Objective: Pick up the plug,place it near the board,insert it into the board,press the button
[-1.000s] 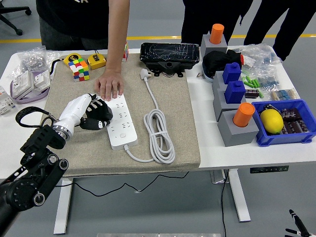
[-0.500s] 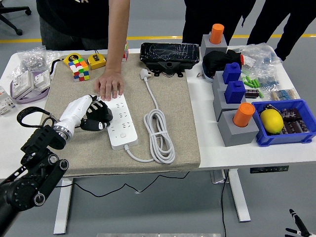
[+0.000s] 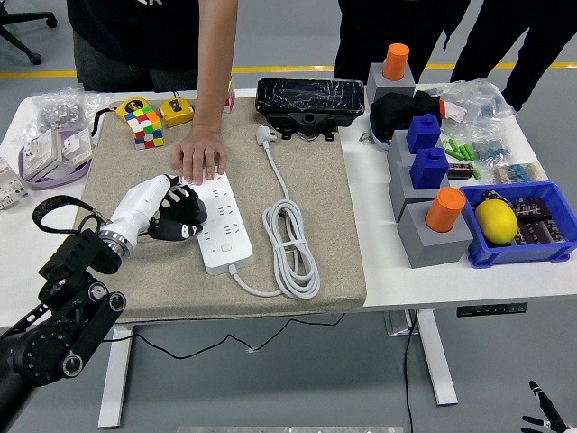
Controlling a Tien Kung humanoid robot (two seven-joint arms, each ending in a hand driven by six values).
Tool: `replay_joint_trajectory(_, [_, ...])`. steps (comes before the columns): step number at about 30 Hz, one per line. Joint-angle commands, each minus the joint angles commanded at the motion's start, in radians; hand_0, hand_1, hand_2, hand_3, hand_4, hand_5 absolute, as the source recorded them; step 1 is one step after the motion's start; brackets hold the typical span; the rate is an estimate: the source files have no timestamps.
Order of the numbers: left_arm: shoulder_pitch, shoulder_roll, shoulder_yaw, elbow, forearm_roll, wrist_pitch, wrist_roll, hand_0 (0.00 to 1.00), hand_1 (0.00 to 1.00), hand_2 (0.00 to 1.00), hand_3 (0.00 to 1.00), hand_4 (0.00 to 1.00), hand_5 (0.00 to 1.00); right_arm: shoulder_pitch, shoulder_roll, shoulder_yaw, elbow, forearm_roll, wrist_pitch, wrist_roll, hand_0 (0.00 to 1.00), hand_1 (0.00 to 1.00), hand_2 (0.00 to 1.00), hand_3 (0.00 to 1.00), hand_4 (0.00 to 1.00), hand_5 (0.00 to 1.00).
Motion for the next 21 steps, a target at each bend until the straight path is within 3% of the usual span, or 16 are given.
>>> replay_joint_trajectory(4, [-0.001,0.000,-0.002,0.003,-0.006,-0.002,-0.005,0.415,0.525,0.516,0.541,0.762,0.002,0.001,-0.001,0.000,0.000,0.001,-0.001,0.002,0.791,0.715,0.683,0.671,0.998,0.981])
replay_joint_trajectory(5, [-0.001,0.000,-0.002,0.004,-0.008,-0.003,-0.006,0.490,0.587,0.579,0.569,0.881,0.002,0.001,-0.001,0.000,0.000,0.001,-0.001,0.002,0.793,0.715,0.683,0.671,0.998,0.978])
replay_joint_trajectory(10, [-0.001,-0.001,-0.004,0.009,-0.021,-0.004,-0.013,0.490,0.587,0.579,0.569,0.881,0.002,0.000,-0.001,0.002,0.000,0.000,-0.001,0.002,0.793,0.715,0.683,0.671,0.998,0.978])
replay_joint_trajectory(11, [-0.001,-0.001,-0.004,0.009,-0.023,-0.004,-0.014,0.577,0.692,0.604,0.590,0.973,0.002,0.000,-0.001,0.002,0.000,0.000,-0.001,0.002,0.792,0.715,0.683,0.671,0.998,0.982])
replay_joint_trajectory(21, [-0.002,0.000,-0.001,0.015,-0.060,-0.015,-0.032,0.625,0.708,0.640,0.645,0.998,0.056,0.000,-0.002,-0.001,0.000,0.002,-0.001,0.002,0.795,0.715,0.683,0.671,0.998,0.979])
